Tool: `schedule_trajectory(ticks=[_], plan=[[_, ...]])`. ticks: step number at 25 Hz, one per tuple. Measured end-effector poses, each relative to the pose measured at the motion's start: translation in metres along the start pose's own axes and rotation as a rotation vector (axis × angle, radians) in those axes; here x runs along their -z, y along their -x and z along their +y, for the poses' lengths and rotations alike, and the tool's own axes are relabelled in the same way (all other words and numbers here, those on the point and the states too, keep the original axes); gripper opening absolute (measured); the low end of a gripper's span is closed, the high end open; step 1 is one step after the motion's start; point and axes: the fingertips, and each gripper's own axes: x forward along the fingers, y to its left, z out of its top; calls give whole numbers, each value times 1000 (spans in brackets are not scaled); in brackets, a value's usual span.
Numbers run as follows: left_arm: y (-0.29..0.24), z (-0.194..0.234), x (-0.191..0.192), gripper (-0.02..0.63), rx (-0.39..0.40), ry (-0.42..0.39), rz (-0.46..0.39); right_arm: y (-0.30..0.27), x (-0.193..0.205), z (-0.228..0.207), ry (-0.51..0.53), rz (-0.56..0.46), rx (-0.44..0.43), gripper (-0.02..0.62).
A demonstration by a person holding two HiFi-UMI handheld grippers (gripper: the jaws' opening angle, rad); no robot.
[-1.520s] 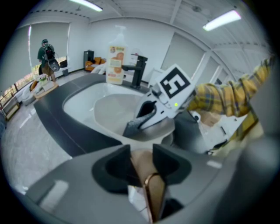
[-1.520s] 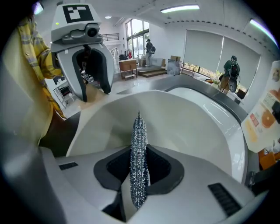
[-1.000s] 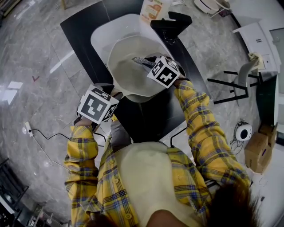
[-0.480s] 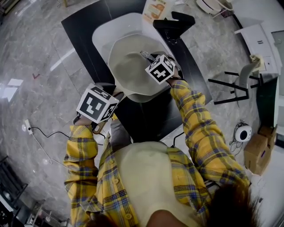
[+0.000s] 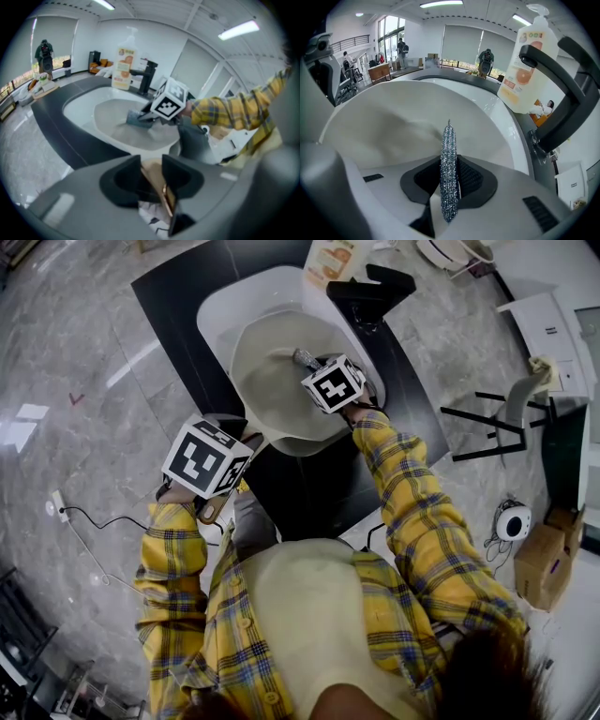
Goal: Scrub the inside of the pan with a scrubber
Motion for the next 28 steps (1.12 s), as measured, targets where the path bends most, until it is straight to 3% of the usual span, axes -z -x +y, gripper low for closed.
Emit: schedule_trajectory(ticks=[7,13,28], plan=[[-1,0,0,141,1,-8,3,4,-7,14,-17,-47,-30,83],[0,0,0,141,4,-8,3,10,-10,35,-7,-60,-113,83],[-1,-1,0,141,4,-18,7,31,-15,90,134,-114,-424,83]])
